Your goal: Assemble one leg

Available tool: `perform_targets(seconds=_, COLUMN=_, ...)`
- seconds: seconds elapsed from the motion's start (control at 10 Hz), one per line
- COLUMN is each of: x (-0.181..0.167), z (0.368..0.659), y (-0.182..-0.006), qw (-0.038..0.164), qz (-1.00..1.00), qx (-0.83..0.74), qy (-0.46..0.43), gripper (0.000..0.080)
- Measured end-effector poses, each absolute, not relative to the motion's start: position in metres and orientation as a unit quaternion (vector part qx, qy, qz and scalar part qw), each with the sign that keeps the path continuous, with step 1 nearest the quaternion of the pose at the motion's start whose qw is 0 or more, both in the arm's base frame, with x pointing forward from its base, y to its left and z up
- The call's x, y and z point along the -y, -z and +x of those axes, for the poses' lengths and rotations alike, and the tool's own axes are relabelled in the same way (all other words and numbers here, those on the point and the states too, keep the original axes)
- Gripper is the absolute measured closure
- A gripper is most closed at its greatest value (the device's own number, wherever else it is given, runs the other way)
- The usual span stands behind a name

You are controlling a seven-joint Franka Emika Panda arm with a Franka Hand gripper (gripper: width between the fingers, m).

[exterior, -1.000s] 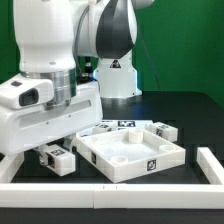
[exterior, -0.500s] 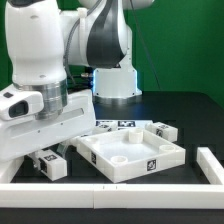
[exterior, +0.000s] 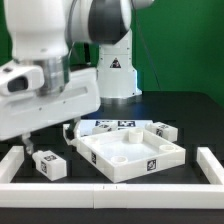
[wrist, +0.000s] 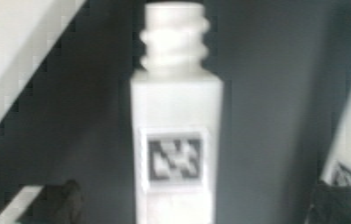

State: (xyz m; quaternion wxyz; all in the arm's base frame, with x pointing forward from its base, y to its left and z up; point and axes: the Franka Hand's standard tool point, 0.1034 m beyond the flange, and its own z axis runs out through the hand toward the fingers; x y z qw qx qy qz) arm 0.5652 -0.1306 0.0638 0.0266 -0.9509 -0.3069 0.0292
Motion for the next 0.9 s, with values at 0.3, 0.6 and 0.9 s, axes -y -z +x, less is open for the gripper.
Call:
perform_targets(seconds=0.3, x=0.086, z=0.565, y=-0.063, qw=0.018, qz=-0.949, qx=0.313, qy=-0.011, gripper=0.0151)
perform_targets(seconds=0.6, x=0.076, z=0.549, y=-0.025, qw=0.014, qz=-0.944, qx=0.331, qy=-0.006, gripper=0.0151)
perform_targets(seconds=0.9, x=0.079, z=0.540, y=-0.011, qw=0.013, qz=-0.943, qx=0.333, qy=-0.007, gripper=0.0151)
